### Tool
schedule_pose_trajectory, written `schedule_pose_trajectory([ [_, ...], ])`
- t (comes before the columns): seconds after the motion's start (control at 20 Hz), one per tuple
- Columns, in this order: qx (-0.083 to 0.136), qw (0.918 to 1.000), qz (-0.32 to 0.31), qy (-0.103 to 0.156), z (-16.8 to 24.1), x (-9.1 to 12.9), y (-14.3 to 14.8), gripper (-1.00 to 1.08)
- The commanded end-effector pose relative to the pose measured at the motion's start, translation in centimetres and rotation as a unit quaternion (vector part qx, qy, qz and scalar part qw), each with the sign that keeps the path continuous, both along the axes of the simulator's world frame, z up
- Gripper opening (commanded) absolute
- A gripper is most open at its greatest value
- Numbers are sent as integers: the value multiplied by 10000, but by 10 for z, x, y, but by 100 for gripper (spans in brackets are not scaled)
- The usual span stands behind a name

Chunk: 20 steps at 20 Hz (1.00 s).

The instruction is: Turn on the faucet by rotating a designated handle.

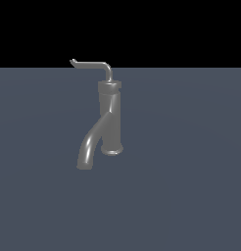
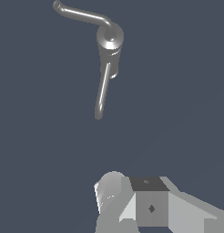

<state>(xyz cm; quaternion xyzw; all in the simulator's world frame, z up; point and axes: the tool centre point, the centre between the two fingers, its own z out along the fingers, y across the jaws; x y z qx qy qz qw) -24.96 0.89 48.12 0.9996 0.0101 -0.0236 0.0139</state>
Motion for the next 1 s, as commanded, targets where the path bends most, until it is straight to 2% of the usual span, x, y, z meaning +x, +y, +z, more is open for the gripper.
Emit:
schedule_pose_trajectory([
  [0.0, 8, 9999, -117, -5, -1, 4, 1, -100],
  [0.5, 57, 9955, -948, -38, -6, 36, 8, -100],
  [0.95, 99, 9800, -1985, -59, -16, 76, 17, -100],
])
